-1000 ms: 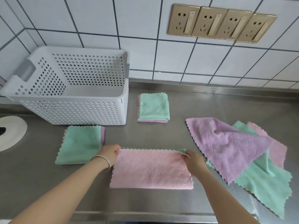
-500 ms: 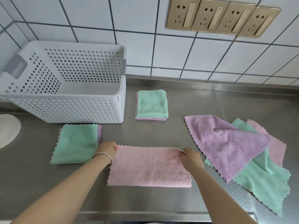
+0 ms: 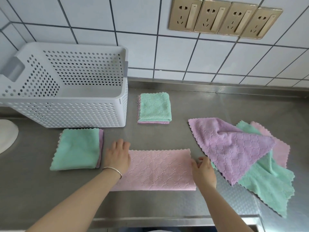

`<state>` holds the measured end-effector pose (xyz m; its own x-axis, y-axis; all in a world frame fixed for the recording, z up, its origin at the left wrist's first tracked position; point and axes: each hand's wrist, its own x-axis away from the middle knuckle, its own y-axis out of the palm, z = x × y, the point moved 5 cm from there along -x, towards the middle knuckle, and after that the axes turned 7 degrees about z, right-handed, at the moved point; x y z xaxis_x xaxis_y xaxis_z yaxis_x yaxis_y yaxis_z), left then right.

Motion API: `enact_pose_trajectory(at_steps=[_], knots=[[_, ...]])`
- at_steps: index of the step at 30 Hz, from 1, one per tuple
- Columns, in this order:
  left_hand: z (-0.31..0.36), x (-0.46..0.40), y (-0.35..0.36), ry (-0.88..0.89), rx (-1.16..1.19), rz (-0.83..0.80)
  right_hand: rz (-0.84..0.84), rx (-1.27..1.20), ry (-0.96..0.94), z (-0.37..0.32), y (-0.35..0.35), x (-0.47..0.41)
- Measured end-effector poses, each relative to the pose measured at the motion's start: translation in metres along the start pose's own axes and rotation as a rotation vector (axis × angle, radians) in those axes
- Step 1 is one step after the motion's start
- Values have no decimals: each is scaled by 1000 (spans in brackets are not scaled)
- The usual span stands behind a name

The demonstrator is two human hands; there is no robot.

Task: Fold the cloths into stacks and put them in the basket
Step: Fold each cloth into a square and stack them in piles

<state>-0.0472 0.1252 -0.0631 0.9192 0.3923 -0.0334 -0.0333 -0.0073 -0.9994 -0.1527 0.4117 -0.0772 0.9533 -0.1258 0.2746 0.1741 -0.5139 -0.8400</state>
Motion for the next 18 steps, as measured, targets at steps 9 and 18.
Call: enact_pose_trajectory(at_steps=[9,18], knots=[[83,35,42,502,23,-405,-168,212,123,17,10,42],[87,34,32,418,54,-512,-137,1,43,4,8,53]])
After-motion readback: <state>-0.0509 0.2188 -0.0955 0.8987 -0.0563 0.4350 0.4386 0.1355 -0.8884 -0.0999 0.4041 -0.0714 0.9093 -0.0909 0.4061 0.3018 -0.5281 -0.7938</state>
